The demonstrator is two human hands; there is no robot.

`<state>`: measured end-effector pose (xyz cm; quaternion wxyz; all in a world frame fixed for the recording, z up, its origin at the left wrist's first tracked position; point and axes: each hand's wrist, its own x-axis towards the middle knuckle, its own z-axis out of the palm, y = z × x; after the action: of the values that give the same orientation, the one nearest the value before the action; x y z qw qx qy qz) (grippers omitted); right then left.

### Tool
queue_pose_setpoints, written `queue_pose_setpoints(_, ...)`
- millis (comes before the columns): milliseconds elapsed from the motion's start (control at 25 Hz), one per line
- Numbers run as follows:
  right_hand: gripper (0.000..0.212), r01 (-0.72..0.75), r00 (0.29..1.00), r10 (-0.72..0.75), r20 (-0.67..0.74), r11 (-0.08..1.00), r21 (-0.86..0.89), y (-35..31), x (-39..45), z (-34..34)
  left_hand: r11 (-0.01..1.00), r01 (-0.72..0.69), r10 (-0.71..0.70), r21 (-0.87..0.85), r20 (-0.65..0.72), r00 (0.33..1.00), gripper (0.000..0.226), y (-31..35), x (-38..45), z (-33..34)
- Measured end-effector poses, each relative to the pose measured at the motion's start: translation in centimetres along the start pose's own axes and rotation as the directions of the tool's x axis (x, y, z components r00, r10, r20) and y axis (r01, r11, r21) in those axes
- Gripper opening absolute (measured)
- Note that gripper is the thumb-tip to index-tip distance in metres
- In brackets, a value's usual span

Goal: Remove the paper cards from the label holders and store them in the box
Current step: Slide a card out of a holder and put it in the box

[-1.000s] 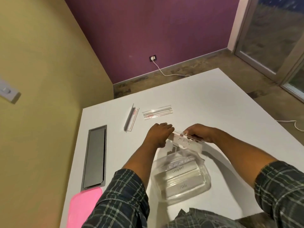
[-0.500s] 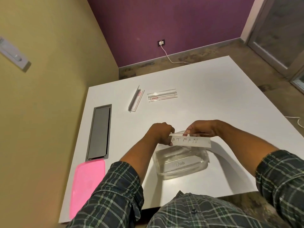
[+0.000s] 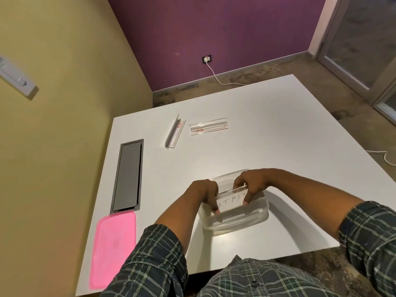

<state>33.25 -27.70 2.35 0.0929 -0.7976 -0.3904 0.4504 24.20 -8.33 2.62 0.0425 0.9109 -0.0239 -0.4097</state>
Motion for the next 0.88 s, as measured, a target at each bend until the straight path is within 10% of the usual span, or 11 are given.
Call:
queue_pose_setpoints(320,0.061,0.039,0.999,-0.048,-0.009,0.895,-0.444,-0.3,0.6,2.9,0.999,-0.002,-0.001,0.040,0.073,0.997,0.035,1.4,0.3,2.3)
queue_pose_setpoints(880,0.055,0.150,0.986,-0.155,0.053,0.723,-0.674,-0.6,2.1,4.9,0.951,-0.040,0.076,0.305,-0.108,0.991,0.042,1.4,-0.4,4.0)
